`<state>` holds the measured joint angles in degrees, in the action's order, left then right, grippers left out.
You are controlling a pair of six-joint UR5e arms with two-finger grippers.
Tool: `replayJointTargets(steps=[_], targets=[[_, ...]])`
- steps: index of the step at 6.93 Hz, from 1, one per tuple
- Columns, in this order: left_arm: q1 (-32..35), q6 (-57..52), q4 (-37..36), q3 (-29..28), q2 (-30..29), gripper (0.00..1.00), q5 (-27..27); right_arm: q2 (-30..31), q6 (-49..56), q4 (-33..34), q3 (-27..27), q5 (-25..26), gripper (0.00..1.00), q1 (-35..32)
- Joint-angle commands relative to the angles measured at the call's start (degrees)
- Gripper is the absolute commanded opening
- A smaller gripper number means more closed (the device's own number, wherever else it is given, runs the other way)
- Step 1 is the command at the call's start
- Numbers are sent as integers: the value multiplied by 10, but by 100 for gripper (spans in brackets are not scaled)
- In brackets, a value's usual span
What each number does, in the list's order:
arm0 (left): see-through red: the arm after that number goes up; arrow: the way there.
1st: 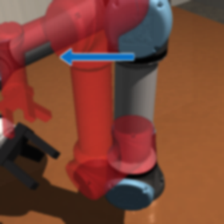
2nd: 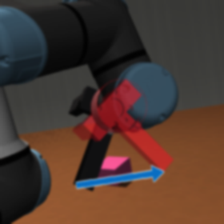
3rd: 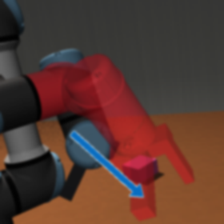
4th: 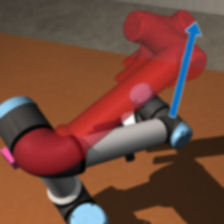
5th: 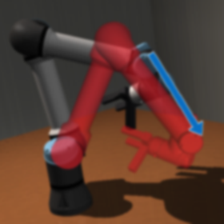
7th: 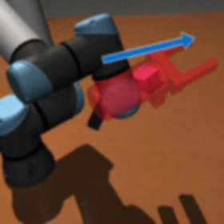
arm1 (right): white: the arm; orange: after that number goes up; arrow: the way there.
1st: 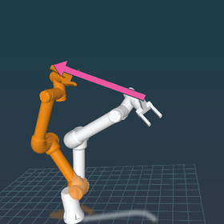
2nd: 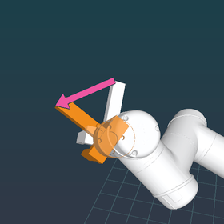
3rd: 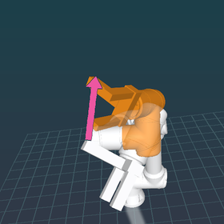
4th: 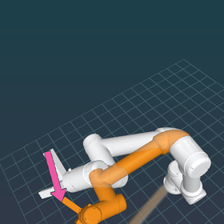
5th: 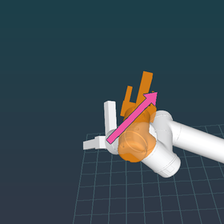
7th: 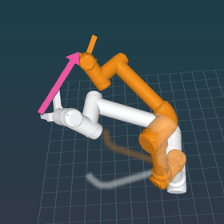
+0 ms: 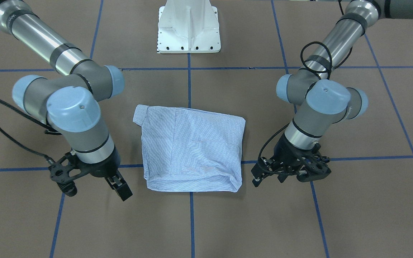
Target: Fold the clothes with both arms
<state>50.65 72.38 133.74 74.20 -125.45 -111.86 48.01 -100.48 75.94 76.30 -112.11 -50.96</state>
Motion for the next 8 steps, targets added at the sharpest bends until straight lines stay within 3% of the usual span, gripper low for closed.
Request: replayJointTargets(steps=[1, 3, 4, 6, 7, 8], targets=[[45, -266, -4, 113, 138, 99, -24, 125, 253, -2, 75, -40, 100, -44], [145, -403, -11, 122, 192, 99, -105, 195, 492, 6, 87, -145, 100, -146], [193, -520, -27, 121, 220, 99, -118, 232, 579, 6, 89, -173, 100, -203], [286, -706, -146, 126, 228, 99, -123, 310, 779, 8, 90, -237, 100, -307], [327, -771, -221, 137, 230, 99, -164, 378, 878, 8, 108, -240, 100, -322], [367, -806, -283, 143, 228, 99, -178, 407, 954, 24, 106, -245, 100, -339]])
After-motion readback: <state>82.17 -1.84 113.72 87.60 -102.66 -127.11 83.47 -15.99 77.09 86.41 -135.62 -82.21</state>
